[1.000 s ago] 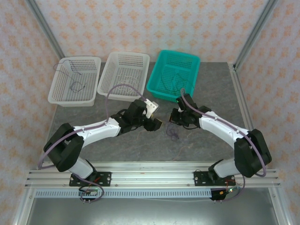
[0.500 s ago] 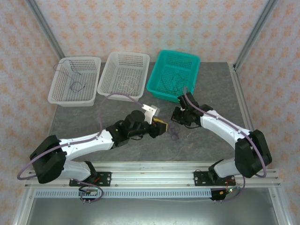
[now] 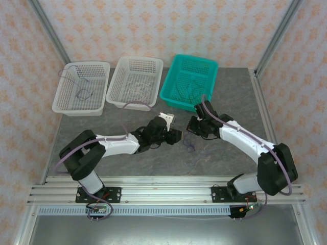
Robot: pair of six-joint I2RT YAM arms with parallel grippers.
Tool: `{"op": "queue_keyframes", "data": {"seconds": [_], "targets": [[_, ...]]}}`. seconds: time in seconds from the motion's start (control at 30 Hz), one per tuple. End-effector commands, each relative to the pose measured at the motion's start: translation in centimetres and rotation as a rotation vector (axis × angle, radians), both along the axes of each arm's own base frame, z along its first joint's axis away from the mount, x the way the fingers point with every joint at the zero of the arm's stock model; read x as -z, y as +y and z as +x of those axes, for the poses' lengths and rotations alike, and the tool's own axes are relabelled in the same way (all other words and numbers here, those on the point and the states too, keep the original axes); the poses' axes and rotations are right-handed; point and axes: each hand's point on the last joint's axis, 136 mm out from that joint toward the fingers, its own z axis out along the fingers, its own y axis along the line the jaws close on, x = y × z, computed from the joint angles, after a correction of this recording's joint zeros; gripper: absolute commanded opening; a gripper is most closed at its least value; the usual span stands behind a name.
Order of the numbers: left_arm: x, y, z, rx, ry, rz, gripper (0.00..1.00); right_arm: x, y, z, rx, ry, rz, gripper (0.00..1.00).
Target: Untangle the cables
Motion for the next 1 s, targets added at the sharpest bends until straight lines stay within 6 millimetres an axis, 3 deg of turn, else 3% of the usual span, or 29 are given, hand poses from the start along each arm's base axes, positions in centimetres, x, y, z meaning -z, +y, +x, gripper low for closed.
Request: {"op": "queue_keyframes", "data": {"seconds": [0.0, 0.5, 0.97], "targets": [[-2.7, -2.5, 0.3, 0.091, -0.081, -0.081, 0.38, -0.1, -0.2, -0.5, 0.016, 0.013, 0.017, 0.05], [-3.7, -3.8, -0.5, 0.163, -0.101, -0.167, 0.49, 0.3, 0.0, -0.6, 0.019, 0.028, 0.026, 0.05], [-1.1, -4.0, 0.0, 0.144, -0.056, -0.124, 0.06, 0.3, -0.3, -0.6, 0.043, 0.029, 0.028, 0.05]]}}
